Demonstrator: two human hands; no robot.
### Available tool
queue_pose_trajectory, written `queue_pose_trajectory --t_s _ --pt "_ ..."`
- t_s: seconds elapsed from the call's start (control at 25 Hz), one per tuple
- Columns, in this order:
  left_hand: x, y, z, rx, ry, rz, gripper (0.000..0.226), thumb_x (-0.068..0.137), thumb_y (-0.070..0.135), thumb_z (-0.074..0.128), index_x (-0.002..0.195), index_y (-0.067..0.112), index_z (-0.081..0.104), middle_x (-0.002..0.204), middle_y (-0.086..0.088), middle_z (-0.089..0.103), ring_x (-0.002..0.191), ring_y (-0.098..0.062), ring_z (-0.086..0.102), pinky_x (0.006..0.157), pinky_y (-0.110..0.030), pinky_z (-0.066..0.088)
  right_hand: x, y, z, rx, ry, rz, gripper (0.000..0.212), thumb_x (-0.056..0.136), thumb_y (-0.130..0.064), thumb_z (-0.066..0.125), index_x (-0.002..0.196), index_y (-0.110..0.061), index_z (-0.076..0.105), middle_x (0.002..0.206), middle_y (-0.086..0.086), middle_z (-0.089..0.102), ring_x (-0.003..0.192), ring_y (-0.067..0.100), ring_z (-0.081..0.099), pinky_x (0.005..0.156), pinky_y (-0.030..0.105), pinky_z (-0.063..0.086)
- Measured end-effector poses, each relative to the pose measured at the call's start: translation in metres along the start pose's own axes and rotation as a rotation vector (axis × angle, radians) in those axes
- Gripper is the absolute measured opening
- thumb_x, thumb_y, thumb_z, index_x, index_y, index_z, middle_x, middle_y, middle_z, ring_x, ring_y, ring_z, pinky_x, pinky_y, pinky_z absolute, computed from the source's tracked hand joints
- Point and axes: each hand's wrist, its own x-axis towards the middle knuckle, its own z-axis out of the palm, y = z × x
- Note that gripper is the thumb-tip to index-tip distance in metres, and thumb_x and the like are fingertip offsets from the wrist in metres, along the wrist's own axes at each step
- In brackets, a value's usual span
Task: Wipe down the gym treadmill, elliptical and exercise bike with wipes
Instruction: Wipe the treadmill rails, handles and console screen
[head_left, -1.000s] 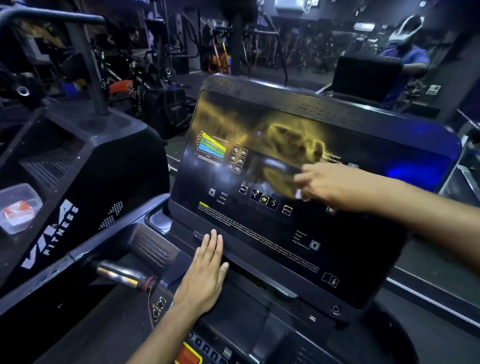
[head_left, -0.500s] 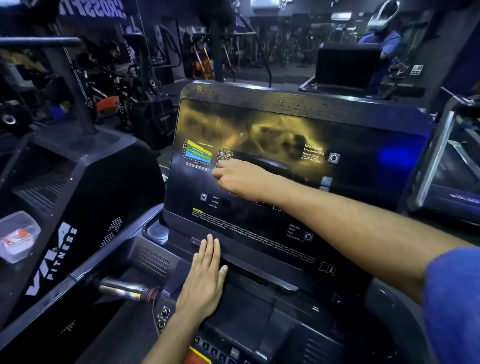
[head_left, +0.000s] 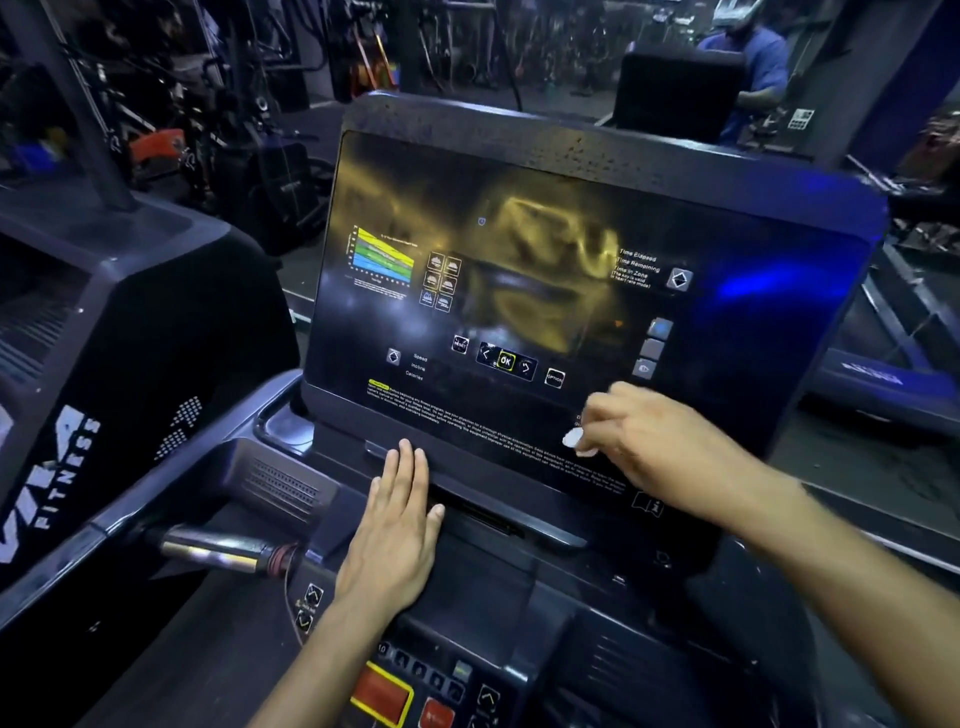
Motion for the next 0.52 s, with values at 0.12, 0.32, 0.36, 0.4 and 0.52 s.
queue_pose_trajectory --t_s 0.12,0.32,0.36,0.4,0.52 --pt "-0.007 -0.002 -0.002 0.026 0.015 0.01 0.066 0.104 0.045 0.009 0.161 0.018 -0.011 0.167 0.003 -0.024 0.152 -0.008 -0.025 0.128 -0.035 -0.001 -0.012 -0.05 0.035 0.243 0.077 0.224 0.018 0.088 -0.013 0.072 0.096 -0.03 0.071 0.093 -0.017 0.057 0.084 0.014 0.053 0.068 0.031 0.054" --pt "-0.033 -0.025 -0.007 0.089 0.015 0.066 0.062 0.107 0.041 0.019 0.162 0.014 0.011 0.171 -0.001 0.002 0.157 -0.013 0.0 0.126 -0.04 0.003 -0.005 -0.101 0.097 0.307 -0.009 0.53 0.009 0.093 -0.022 0.066 0.096 -0.028 0.072 0.089 -0.014 0.054 0.082 0.01 0.057 0.064 0.029 0.053" --pt "-0.04 -0.034 -0.008 0.116 0.01 0.082 0.061 0.107 0.042 0.021 0.161 0.012 0.022 0.17 -0.003 0.012 0.157 -0.015 0.01 0.126 -0.042 0.007 0.001 -0.104 0.103 0.284 -0.036 0.55 0.009 0.094 -0.022 0.066 0.096 -0.027 0.073 0.088 -0.012 0.054 0.08 0.012 0.06 0.063 0.03 0.053" --pt "-0.048 -0.044 -0.01 0.141 0.008 0.093 0.061 0.107 0.042 0.022 0.157 0.01 0.034 0.167 -0.005 0.023 0.155 -0.018 0.021 0.125 -0.044 0.011 0.009 -0.106 0.107 0.261 -0.063 0.559 0.01 0.095 -0.022 0.065 0.096 -0.027 0.073 0.088 -0.011 0.055 0.077 0.014 0.061 0.062 0.03 0.053" --pt "-0.062 -0.065 -0.015 0.164 0.008 0.11 0.061 0.107 0.043 0.021 0.148 0.008 0.051 0.16 -0.006 0.04 0.149 -0.02 0.035 0.125 -0.046 0.016 0.05 -0.116 0.11 0.198 -0.183 0.523 0.013 0.093 -0.014 0.062 0.094 -0.024 0.071 0.09 -0.006 0.055 0.08 0.021 0.064 0.063 0.036 0.055"
